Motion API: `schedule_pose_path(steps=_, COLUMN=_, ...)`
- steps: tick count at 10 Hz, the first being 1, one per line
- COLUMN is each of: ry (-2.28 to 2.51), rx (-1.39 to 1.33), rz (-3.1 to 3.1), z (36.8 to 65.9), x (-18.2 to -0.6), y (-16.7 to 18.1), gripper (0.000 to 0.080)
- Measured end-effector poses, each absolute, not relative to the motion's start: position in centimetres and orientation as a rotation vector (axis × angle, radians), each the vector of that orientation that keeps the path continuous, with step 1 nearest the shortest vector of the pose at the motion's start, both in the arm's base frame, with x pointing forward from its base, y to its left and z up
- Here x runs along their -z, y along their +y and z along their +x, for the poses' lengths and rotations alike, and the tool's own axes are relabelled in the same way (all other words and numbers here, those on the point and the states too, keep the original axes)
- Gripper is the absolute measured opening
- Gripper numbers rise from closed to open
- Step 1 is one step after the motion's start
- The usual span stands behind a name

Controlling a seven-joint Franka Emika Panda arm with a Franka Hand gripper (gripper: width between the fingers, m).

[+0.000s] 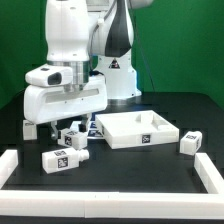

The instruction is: Assemble one leg

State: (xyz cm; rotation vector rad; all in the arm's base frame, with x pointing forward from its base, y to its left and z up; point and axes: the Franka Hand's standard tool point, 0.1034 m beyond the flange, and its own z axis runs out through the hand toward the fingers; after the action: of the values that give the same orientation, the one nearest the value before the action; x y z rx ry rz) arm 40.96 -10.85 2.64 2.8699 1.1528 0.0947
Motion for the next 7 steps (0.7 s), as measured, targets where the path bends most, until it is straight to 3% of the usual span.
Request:
schedule_pose_path(steps=4, ry=1.084, rx=-0.137, rz=2.883, z=40.3, x=-6.5, y=-5.6, gripper=0.0647)
schedule_pose_path(steps=7, ry=0.909, rx=-0.119, rz=2.987, z=38.2, x=-3.2, y=-2.4, gripper=0.0649)
